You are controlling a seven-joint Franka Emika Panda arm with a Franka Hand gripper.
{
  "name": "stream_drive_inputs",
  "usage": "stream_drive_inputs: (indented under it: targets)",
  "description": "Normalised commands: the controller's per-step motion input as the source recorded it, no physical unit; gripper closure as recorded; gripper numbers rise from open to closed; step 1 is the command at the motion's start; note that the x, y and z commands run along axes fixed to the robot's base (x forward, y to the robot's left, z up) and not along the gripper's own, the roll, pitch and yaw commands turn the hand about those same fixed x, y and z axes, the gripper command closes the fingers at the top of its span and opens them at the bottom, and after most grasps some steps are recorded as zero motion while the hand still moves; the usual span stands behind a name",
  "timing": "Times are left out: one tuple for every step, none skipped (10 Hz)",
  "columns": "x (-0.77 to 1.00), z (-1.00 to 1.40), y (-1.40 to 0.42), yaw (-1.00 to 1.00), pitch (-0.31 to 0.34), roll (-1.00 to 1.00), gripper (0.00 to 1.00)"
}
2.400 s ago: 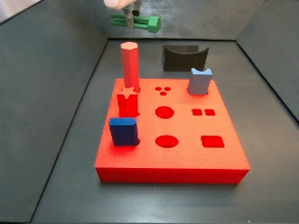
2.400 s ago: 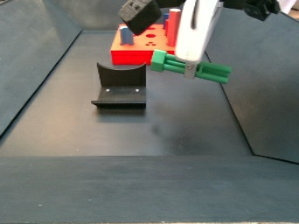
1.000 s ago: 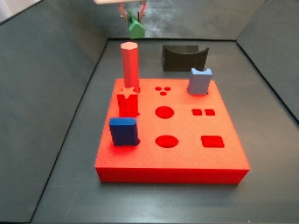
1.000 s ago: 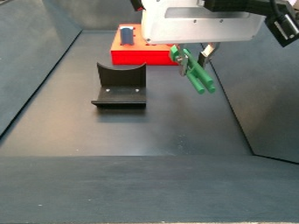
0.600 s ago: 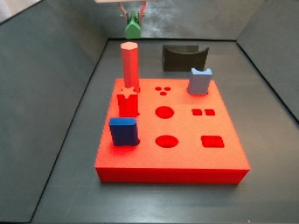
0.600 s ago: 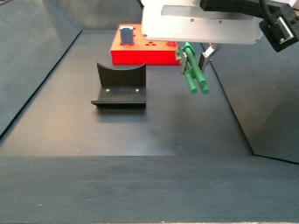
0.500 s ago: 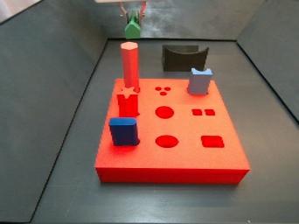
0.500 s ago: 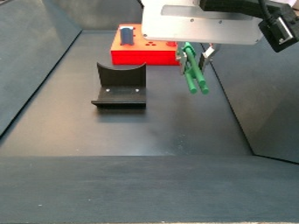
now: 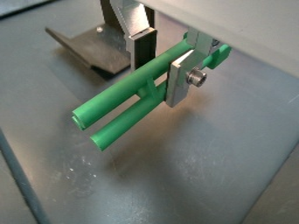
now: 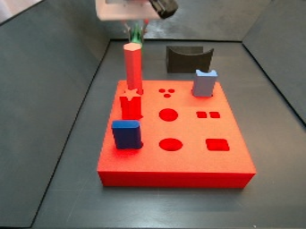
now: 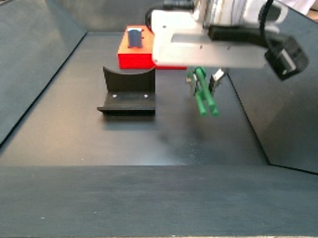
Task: Pick up the 3 prong object. Move up. Rotate the 3 prong object. Place the 3 prong object on the fixture. Regrasp the 3 prong object. Move to above the board. Insert the 3 prong object.
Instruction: Rotate the 3 prong object.
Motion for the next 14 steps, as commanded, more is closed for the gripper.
stream_drive_inputs:
  targets:
    - [0.05, -0.87, 0.01, 0.01, -0.043, -0.07, 1.00]
    - [0.04, -0.78, 0.01, 0.01, -0.045, -0.08, 1.00]
    - [0.04, -0.61, 0.01, 0.01, -0.049, -0.10, 1.00]
    - [0.04, -0.46, 0.01, 0.01, -0.053, -0.11, 1.00]
    - [0.04, -0.34, 0.01, 0.01, -0.060, -0.12, 1.00]
    - [0.04, -0.24, 0.01, 0.01, -0.065, -0.13, 1.00]
    - [0.00, 0.00, 0.00, 0.00, 0.000, 0.00, 0.00]
    - [0.00, 1.00, 0.00, 0.00, 0.000, 0.00, 0.00]
    - [0.00, 1.00, 0.00, 0.00, 0.003, 0.00, 0.00]
    - [-0.01, 1.00, 0.00, 0.00, 0.031, 0.00, 0.00]
    - [-0.01, 1.00, 0.00, -0.01, 0.058, 0.01, 0.00]
    - [-0.02, 1.00, 0.01, -0.02, 0.073, 0.02, 0.00]
    - [-0.02, 1.00, 0.01, -0.02, 0.080, 0.04, 0.00]
    - [-0.03, 1.00, 0.01, -0.02, 0.078, 0.06, 0.00]
